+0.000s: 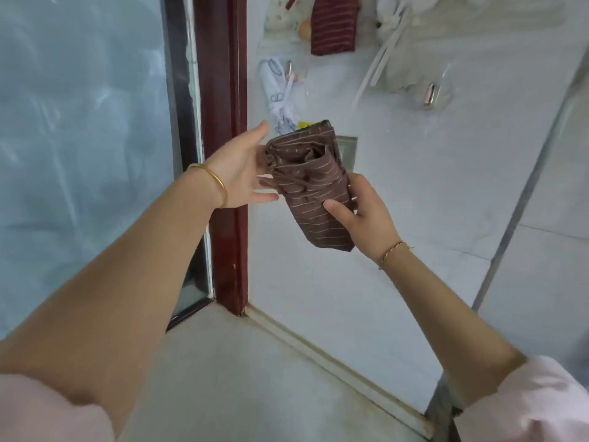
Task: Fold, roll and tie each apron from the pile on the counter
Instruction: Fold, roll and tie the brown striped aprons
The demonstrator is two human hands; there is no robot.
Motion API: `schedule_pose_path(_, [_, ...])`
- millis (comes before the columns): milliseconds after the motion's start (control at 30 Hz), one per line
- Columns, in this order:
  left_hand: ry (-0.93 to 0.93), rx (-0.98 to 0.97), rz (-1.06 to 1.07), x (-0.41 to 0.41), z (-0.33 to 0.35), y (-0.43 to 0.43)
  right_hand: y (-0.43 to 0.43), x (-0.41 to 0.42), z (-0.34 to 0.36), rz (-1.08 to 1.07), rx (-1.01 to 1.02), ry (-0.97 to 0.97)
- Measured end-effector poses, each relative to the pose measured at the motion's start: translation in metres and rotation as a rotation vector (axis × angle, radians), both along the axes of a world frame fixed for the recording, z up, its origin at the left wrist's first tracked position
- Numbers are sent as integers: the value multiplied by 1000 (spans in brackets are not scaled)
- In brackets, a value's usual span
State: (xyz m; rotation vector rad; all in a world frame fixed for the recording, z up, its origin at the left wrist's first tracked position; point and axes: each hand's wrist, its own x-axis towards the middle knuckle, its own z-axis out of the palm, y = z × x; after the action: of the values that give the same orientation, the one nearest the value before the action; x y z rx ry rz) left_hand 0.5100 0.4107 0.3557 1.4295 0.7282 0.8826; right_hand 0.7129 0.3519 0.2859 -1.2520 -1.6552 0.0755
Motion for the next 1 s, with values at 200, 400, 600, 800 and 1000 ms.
schedule_pose_path(200, [-220, 133, -186, 47, 35, -5, -15, 33, 64, 68, 6, 255])
schedule_pose_path(400, [-180, 315, -151, 93, 41, 3, -19, 52, 108, 57, 96, 252])
schedule_pose_path(600, [-235, 296, -45, 125, 60, 16, -21, 66, 118, 28, 115, 282])
schedule_pose_path(800, [-341, 346, 20, 165, 113, 19, -15, 89, 163, -96, 282, 244])
schedule_pose_path(1000, [-404, 402, 6, 208, 180, 21, 1, 118, 223, -176, 466, 193])
